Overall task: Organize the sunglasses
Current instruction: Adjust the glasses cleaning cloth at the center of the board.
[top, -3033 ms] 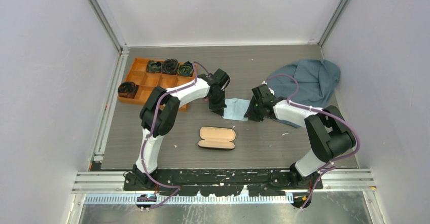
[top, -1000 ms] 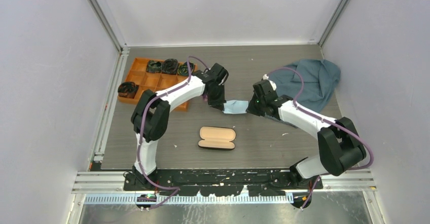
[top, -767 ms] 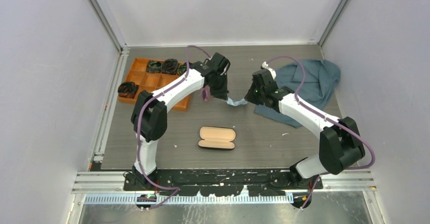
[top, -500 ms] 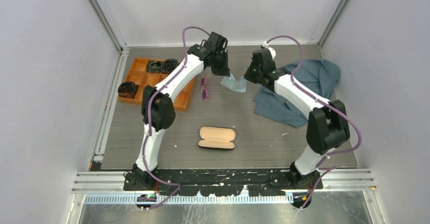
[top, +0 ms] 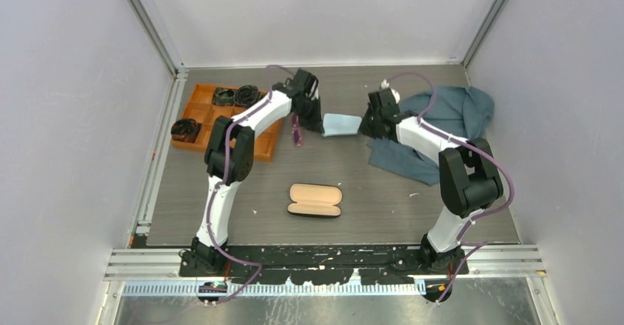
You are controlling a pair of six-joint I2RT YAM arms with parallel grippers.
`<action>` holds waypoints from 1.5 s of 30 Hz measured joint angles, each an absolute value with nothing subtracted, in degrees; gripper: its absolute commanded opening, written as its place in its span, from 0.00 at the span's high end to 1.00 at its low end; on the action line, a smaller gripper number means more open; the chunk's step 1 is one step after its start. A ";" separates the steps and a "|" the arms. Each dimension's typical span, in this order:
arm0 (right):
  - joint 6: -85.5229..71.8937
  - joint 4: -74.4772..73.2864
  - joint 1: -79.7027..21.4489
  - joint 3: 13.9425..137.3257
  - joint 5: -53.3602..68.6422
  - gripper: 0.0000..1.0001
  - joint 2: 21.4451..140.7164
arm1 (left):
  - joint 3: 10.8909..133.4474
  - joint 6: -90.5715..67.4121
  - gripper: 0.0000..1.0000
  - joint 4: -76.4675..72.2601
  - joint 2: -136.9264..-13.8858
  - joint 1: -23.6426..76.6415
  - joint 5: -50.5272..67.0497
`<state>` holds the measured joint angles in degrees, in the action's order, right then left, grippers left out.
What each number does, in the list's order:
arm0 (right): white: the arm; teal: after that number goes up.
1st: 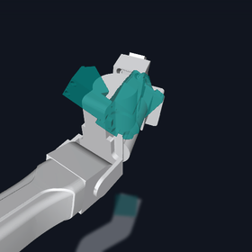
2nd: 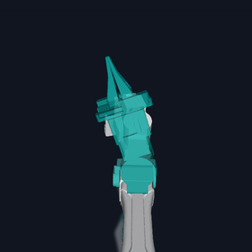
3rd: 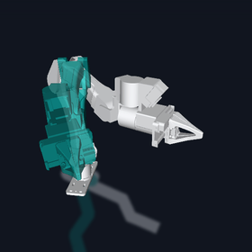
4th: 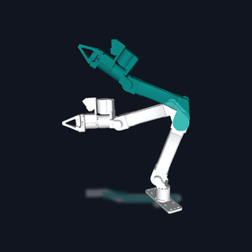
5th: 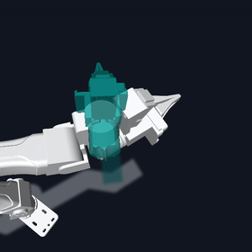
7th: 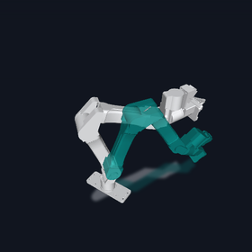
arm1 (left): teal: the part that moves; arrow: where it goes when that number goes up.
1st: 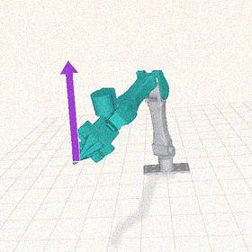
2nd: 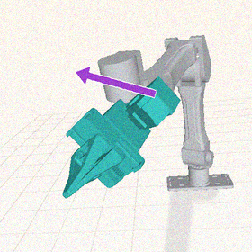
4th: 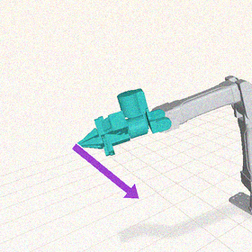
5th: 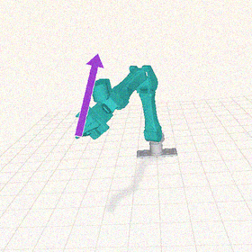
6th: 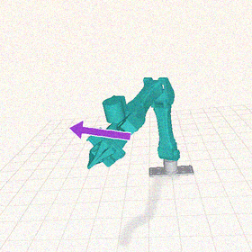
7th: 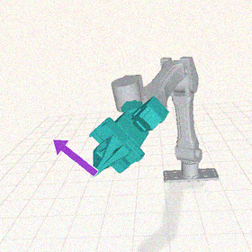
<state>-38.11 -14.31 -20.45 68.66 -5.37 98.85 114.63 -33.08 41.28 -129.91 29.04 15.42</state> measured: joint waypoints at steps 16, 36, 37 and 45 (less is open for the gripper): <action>-41.17 -14.76 -22.87 47.90 2.35 0.99 89.03 | 82.76 -37.56 1.00 34.33 -117.45 35.29 19.49; -44.62 -15.66 -28.56 42.72 1.50 0.76 85.52 | 79.85 -38.74 0.70 39.72 -113.93 37.39 12.43; -44.66 -15.77 -28.56 42.72 1.04 0.73 85.49 | 80.01 -38.63 0.70 40.23 -113.73 37.39 11.97; -42.87 -20.32 -28.56 42.96 -3.49 0.66 82.26 | 84.88 -36.36 0.70 45.15 -112.57 37.39 7.22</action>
